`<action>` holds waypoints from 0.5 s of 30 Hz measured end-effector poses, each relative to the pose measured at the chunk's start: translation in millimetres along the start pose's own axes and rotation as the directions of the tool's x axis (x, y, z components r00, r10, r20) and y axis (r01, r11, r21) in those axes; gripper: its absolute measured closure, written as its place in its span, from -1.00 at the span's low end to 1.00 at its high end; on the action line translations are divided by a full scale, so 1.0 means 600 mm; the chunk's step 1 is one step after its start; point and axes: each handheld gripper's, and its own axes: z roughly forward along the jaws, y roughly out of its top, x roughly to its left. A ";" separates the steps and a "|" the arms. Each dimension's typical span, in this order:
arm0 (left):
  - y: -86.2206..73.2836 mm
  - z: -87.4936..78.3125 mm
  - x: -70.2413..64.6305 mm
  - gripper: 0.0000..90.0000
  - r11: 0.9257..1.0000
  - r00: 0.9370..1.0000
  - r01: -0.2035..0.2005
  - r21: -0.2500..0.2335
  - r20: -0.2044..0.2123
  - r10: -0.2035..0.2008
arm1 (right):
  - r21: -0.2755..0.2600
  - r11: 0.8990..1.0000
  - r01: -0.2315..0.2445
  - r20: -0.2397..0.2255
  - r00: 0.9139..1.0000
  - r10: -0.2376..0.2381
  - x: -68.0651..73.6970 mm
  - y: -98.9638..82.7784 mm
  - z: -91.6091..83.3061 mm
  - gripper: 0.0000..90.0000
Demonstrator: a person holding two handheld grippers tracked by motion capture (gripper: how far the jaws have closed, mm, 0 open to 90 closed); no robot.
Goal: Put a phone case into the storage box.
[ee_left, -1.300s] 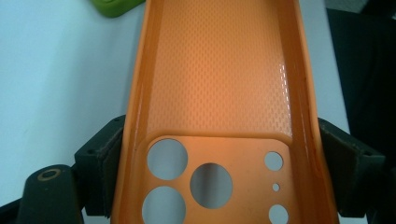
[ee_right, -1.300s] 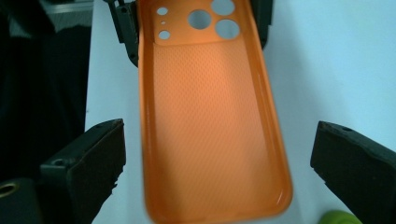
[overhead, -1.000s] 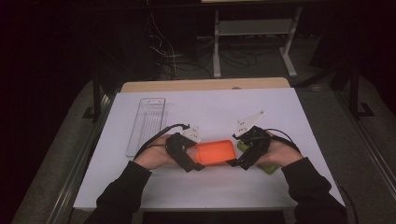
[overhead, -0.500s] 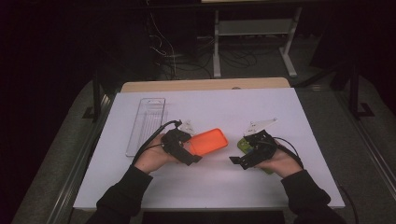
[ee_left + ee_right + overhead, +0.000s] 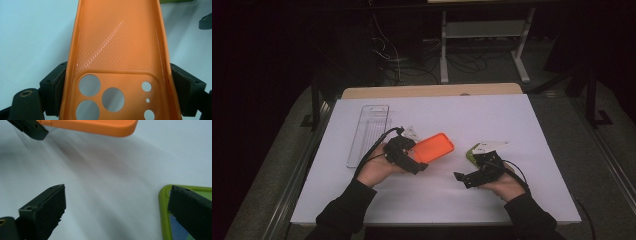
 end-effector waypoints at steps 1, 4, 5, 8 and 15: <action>0.000 0.000 0.000 -0.65 1.000 1.000 0.000 -0.002 0.002 0.000 | -0.010 1.000 0.010 -0.007 1.000 -0.010 0.001 0.000 0.003 -0.98; 0.000 0.000 0.001 -0.65 1.000 1.000 0.004 -0.002 0.006 -0.004 | 0.005 1.000 0.028 0.001 1.000 -0.028 0.005 0.001 0.010 -0.98; -0.001 0.000 0.000 -0.65 1.000 1.000 0.007 -0.008 0.007 -0.007 | 0.002 0.999 0.042 0.007 0.999 -0.042 0.006 0.001 0.011 -0.98; -0.001 -0.003 0.001 -0.65 1.000 1.000 0.015 -0.009 0.012 -0.015 | 0.003 0.999 0.051 0.014 0.999 -0.052 0.008 0.002 0.012 -0.98; -0.003 -0.007 0.005 -0.65 1.000 1.000 0.023 -0.012 0.010 -0.022 | -0.005 0.993 0.117 0.053 0.992 -0.117 0.013 0.004 0.012 -0.98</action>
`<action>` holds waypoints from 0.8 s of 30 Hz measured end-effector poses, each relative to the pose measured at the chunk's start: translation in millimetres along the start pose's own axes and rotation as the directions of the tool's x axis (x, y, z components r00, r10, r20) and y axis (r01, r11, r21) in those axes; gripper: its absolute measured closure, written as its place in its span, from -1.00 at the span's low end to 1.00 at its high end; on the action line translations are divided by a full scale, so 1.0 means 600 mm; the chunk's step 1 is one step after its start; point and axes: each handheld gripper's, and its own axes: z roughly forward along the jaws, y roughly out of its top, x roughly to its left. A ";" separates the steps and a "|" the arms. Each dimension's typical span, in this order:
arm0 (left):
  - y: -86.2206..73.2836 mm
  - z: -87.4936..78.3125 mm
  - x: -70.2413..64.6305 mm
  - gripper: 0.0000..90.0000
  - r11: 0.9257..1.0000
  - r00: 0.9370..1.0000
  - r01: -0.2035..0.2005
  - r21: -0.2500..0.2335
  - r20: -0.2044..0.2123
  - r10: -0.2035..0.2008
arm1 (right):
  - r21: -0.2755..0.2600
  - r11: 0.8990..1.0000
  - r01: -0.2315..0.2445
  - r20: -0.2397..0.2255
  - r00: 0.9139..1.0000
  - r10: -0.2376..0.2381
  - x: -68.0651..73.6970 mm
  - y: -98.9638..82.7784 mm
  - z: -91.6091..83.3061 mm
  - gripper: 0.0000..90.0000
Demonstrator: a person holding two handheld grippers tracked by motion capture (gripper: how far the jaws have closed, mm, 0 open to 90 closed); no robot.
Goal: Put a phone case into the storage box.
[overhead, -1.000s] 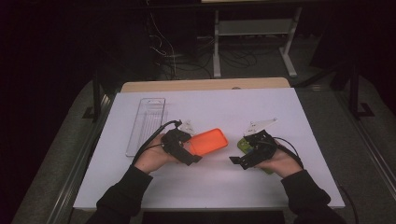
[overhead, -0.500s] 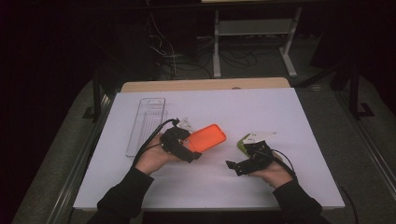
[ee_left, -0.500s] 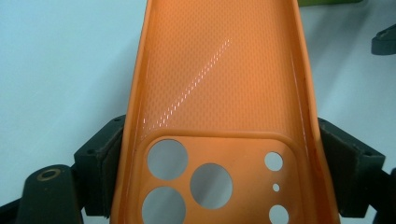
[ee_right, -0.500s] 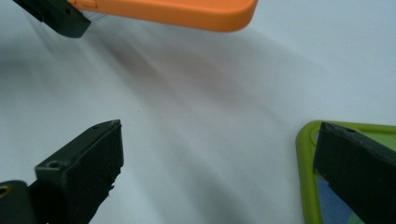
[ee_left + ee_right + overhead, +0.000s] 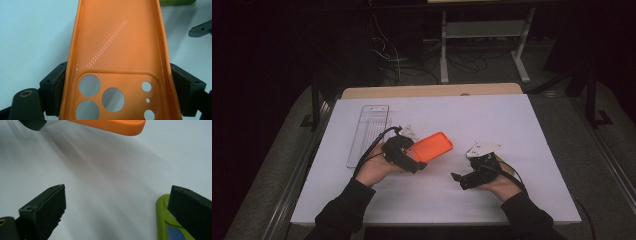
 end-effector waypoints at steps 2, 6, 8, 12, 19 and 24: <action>0.000 0.001 0.000 -0.65 1.000 1.000 -0.005 0.005 -0.001 0.005 | -0.008 1.000 0.024 0.021 1.000 -0.024 0.001 0.001 -0.001 -0.98; 0.001 0.002 -0.002 -0.65 1.000 1.000 -0.016 0.009 0.004 0.016 | -0.012 0.997 0.075 0.057 0.996 -0.075 0.004 0.002 -0.003 -0.98; 0.001 0.003 -0.004 -0.65 1.000 1.000 -0.014 0.008 0.006 0.014 | -0.022 0.997 0.080 0.061 0.995 -0.078 0.006 0.003 -0.004 -0.98; 0.001 0.004 -0.005 -0.65 1.000 1.000 -0.013 0.009 0.007 0.013 | -0.025 0.990 0.135 0.101 0.986 -0.132 0.007 0.006 -0.006 -0.98; 0.001 0.004 -0.005 -0.65 1.000 1.000 -0.023 0.012 0.005 0.023 | -0.017 0.984 0.179 0.136 0.975 -0.175 0.011 0.008 -0.005 -0.98; 0.001 0.004 -0.005 -0.65 0.999 1.000 -0.029 0.015 0.000 0.029 | -0.007 0.966 0.258 0.185 0.950 -0.252 0.015 0.010 -0.005 -0.98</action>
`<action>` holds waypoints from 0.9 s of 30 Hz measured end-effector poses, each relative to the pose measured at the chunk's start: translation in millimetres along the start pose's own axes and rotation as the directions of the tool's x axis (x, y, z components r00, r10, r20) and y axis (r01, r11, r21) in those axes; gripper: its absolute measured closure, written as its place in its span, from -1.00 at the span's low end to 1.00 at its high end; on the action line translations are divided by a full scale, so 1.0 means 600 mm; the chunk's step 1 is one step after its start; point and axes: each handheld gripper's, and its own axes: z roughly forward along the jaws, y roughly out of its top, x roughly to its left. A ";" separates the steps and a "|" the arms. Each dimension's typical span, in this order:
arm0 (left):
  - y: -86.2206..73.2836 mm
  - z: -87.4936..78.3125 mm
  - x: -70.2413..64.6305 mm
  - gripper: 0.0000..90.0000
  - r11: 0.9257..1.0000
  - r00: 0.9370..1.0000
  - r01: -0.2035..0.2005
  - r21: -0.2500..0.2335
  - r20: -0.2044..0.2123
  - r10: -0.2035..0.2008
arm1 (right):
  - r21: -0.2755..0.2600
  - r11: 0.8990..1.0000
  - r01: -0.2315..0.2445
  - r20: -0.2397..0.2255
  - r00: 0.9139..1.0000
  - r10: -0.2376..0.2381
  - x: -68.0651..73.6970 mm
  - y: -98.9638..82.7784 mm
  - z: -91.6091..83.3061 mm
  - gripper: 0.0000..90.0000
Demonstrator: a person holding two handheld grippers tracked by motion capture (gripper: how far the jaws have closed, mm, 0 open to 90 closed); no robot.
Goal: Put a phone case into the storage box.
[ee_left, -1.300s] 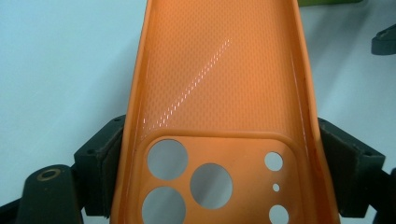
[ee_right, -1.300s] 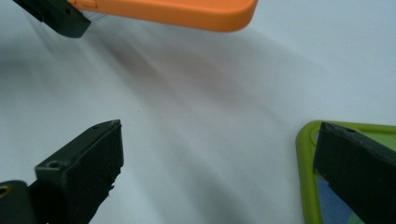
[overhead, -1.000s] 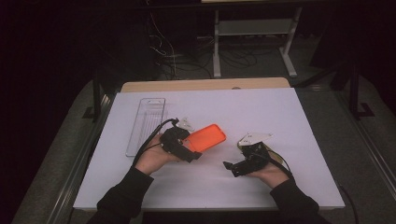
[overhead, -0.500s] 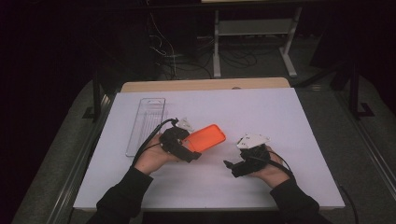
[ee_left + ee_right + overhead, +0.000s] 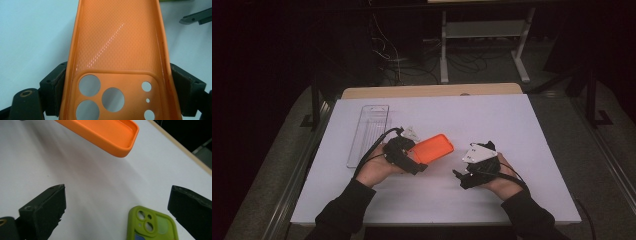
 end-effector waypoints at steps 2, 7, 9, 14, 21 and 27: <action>0.001 0.000 -0.001 -0.65 1.000 1.000 -0.005 -0.002 0.000 0.005 | 0.002 1.000 0.022 0.014 1.000 -0.022 0.001 0.001 0.000 -0.98; 0.001 0.001 -0.002 -0.65 1.000 1.000 -0.006 0.000 -0.001 0.006 | 0.001 0.998 0.070 0.049 0.996 -0.070 0.004 0.004 0.000 -0.98; 0.001 0.001 -0.003 -0.65 1.000 1.000 -0.004 0.000 -0.001 0.004 | -0.004 0.993 0.117 0.078 0.990 -0.116 0.006 0.005 -0.001 -0.98; 0.002 0.001 -0.003 -0.65 1.000 1.000 -0.013 0.005 -0.001 0.013 | -0.009 0.986 0.167 0.104 0.981 -0.165 0.010 0.007 -0.001 -0.98; 0.002 0.003 -0.006 -0.65 1.000 1.000 0.001 -0.012 0.000 -0.001 | -0.013 0.970 0.243 0.154 0.959 -0.238 0.016 0.010 -0.001 -0.98; 0.001 0.005 -0.003 -0.65 1.000 1.000 0.002 -0.013 -0.002 -0.002 | 0.001 0.946 0.324 0.204 0.926 -0.317 0.024 0.012 -0.001 -0.98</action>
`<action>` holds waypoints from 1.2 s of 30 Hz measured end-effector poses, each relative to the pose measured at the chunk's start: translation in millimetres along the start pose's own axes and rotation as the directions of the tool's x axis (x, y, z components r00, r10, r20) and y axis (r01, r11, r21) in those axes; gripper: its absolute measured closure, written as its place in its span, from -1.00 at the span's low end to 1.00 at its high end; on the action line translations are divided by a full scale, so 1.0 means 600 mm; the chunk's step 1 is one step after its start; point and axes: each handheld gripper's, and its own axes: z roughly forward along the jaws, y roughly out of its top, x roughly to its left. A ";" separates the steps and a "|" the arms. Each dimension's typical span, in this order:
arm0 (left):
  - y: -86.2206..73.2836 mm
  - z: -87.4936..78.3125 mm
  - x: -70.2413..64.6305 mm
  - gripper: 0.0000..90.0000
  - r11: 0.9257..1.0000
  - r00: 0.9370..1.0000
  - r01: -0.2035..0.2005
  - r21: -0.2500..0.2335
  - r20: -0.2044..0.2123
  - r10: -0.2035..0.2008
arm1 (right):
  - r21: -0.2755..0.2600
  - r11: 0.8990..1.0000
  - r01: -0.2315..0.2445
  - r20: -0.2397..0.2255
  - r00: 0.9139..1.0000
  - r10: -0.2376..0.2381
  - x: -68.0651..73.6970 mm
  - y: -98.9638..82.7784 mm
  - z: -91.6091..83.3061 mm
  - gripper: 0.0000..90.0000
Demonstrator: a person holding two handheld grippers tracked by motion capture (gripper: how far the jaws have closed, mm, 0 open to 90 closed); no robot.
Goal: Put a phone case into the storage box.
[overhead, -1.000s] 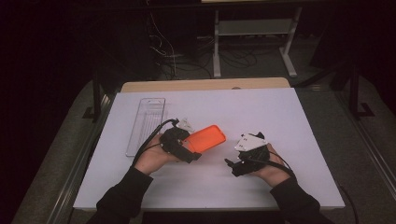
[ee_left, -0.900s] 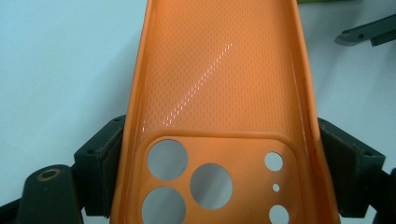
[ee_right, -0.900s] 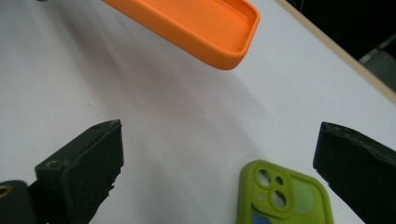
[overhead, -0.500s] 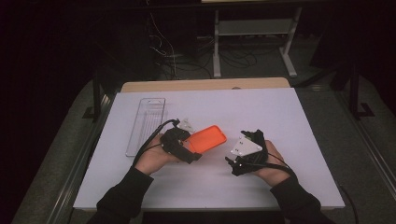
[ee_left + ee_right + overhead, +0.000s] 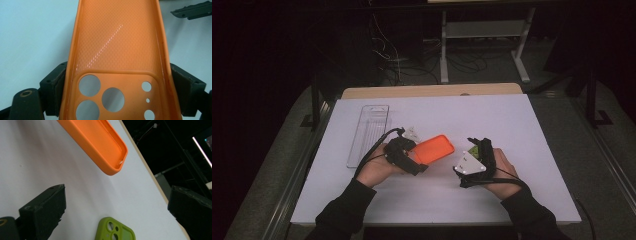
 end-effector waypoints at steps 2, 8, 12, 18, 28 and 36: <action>0.001 0.000 0.001 -0.65 1.000 1.000 0.008 0.004 -0.004 -0.008 | 0.006 1.000 0.028 0.016 0.999 -0.028 0.006 0.001 -0.001 -0.98; 0.006 0.006 -0.002 -0.65 1.000 1.000 0.005 0.013 0.001 -0.005 | 0.015 0.992 0.126 0.067 0.990 -0.127 0.012 0.002 -0.006 -0.98; 0.010 0.009 -0.005 -0.65 1.000 1.000 0.004 0.008 0.009 -0.004 | 0.022 0.980 0.199 0.106 0.974 -0.200 0.014 0.004 -0.010 -0.98; 0.014 0.012 -0.011 -0.65 1.000 1.000 -0.014 0.016 0.011 0.014 | 0.003 0.969 0.247 0.158 0.957 -0.244 0.018 0.010 -0.015 -0.98; 0.017 -0.001 -0.004 -0.65 1.000 1.000 0.000 -0.011 0.018 0.000 | 0.008 0.924 0.383 0.213 0.902 -0.375 0.036 0.014 -0.003 -0.98; 0.019 -0.005 -0.002 -0.65 1.000 0.999 -0.021 -0.008 0.030 0.022 | 0.018 0.865 0.502 0.250 0.835 -0.490 0.051 0.018 0.009 -0.87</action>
